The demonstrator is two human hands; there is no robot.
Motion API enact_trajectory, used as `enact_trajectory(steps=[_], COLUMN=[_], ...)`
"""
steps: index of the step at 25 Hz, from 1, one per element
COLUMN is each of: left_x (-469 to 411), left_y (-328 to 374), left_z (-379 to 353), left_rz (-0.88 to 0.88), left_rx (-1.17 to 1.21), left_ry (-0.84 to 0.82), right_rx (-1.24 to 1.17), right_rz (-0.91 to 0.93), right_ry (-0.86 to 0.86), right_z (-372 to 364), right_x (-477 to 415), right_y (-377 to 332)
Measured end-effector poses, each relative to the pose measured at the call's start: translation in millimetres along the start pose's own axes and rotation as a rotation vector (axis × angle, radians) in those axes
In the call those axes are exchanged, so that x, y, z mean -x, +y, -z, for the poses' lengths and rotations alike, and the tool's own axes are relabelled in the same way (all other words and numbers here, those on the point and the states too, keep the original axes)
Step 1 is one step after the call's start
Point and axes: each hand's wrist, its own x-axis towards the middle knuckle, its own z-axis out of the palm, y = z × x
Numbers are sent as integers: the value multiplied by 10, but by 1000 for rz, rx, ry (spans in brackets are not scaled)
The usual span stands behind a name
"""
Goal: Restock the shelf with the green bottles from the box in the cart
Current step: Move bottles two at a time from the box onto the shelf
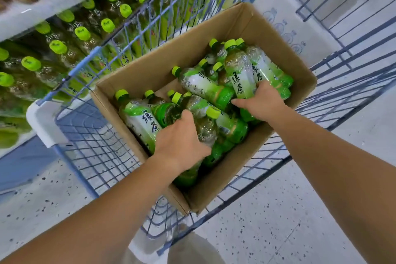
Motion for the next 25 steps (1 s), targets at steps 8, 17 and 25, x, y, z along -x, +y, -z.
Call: enact_trajectory(steps=[8, 17, 25], left_x=[-94, 21, 319], left_y=[-129, -9, -411], left_z=[-10, 429, 1227], left_rz=[-39, 21, 51], left_rx=[709, 1287, 1189], left_ry=[-90, -139, -43], right_rx=[-224, -640, -599], right_rz=[-78, -52, 132], right_ry=[18, -185, -179], right_z=[-25, 58, 12], right_x=[121, 715, 1174], right_y=[34, -175, -852])
